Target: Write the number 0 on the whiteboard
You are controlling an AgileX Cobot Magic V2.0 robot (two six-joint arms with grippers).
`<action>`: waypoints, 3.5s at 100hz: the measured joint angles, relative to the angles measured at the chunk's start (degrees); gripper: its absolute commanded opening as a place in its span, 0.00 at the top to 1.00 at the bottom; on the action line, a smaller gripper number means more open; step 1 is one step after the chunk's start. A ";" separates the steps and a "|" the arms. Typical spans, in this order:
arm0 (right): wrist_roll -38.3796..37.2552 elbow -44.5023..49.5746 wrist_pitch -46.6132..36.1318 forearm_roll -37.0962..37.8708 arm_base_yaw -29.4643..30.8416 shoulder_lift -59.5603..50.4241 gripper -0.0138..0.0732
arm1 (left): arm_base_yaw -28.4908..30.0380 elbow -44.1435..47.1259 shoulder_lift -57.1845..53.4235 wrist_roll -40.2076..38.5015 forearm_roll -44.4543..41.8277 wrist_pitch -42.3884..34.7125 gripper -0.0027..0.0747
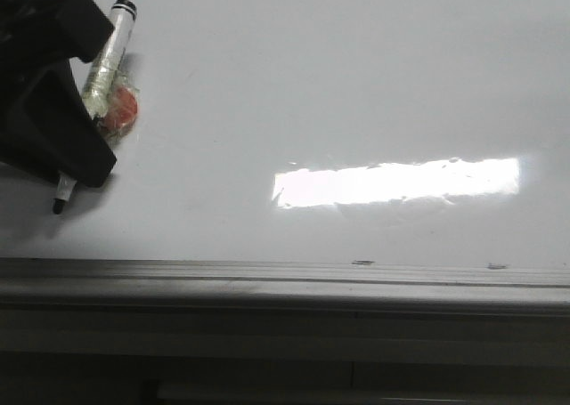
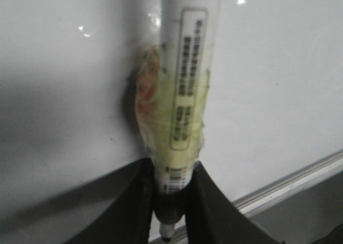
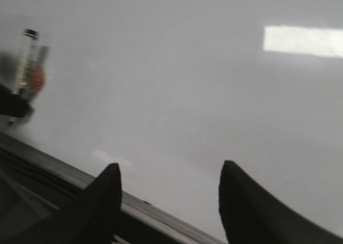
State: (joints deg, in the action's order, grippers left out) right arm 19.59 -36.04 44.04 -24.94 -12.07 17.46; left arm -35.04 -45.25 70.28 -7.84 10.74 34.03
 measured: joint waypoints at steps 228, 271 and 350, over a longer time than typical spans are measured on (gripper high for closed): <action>36.81 -18.10 -14.85 -19.10 -41.05 47.22 0.41 | -24.40 -1.21 -19.70 35.94 -12.41 4.26 0.99; 36.83 -18.10 -14.12 -20.27 -41.53 47.22 0.63 | -24.49 -1.21 -18.03 36.28 -12.25 4.51 0.99; 28.82 -12.55 -12.91 -11.58 -32.24 34.80 0.89 | -24.49 -1.21 -27.34 25.03 -11.89 1.86 0.48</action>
State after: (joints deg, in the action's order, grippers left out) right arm 48.41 -48.59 31.13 -36.52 -44.32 52.26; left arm -59.53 -46.45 42.94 17.19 -1.15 35.88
